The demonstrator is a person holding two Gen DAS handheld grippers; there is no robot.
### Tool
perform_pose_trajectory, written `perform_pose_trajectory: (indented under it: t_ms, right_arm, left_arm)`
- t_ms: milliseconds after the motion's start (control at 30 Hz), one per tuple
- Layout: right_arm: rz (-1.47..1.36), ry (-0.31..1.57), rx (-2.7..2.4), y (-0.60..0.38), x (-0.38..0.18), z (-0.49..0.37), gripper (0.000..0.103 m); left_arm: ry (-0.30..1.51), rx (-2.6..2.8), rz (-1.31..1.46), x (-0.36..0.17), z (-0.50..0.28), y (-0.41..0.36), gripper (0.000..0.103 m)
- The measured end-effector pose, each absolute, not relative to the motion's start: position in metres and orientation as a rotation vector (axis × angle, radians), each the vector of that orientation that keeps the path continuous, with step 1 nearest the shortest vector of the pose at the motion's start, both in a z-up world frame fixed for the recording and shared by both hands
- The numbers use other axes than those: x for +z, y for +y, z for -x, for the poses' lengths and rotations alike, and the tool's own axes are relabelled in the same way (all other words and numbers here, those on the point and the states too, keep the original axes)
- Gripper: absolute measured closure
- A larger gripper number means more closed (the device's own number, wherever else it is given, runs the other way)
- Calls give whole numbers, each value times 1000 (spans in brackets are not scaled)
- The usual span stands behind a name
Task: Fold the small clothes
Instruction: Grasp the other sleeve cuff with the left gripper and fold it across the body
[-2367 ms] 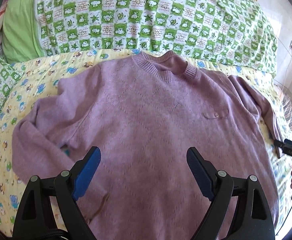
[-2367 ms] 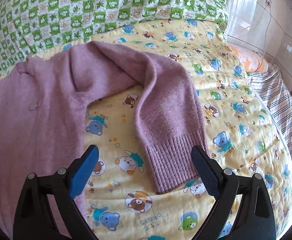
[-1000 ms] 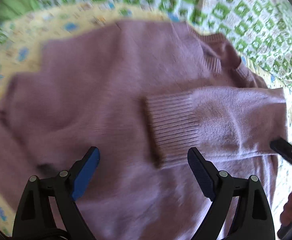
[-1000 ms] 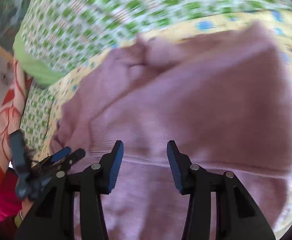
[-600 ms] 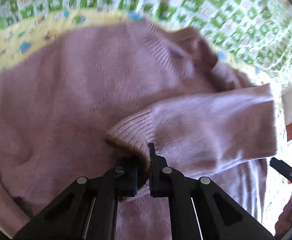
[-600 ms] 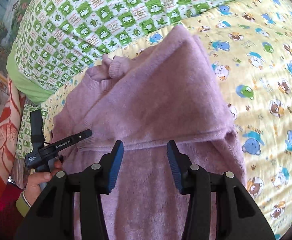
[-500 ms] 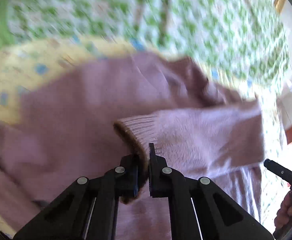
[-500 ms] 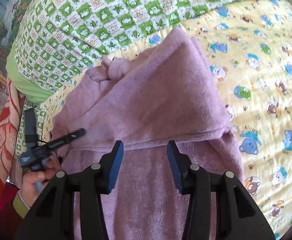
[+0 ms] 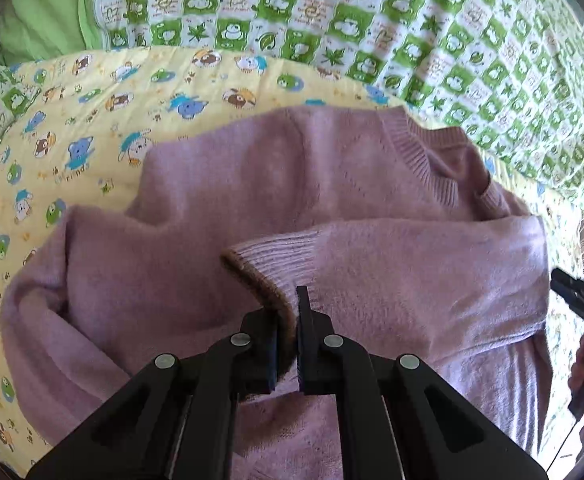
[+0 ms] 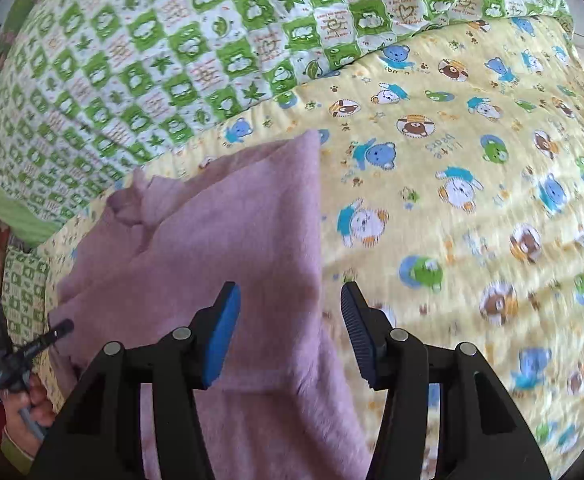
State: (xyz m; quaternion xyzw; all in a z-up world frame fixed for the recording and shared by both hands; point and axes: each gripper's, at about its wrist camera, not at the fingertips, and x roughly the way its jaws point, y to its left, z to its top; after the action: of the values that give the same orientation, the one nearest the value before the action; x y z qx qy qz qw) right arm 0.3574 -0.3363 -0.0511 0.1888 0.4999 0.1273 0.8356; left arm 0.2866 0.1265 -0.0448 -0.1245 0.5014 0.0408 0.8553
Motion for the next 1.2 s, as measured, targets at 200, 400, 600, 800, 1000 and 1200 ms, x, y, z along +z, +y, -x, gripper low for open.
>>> perform_pose_trajectory:
  t_ms: [200, 400, 600, 800, 1000, 1200]
  right_arm:
    - [-430, 1114, 275, -332, -87, -399, 50]
    - [-318, 1047, 298, -344, -62, -405, 95]
    - [-264, 1064, 240, -380, -64, -421, 96]
    - [-295, 1057, 247, -373, -74, -413, 95]
    - [-202, 1067, 211, -359, -73, -410, 75]
    - [-191, 1050, 183, -364, -58, -398, 61]
  left_arm:
    - [1079, 96, 251, -53, -287, 123, 98]
    - [1070, 22, 255, -51, -309, 92, 98]
    - [1093, 31, 176, -67, -331, 62, 98]
    - [1107, 51, 237, -71, -315, 95, 99]
    - [1110, 50, 235, -77, -303, 92, 99]
    - [1124, 29, 241, -67, -300, 98, 87]
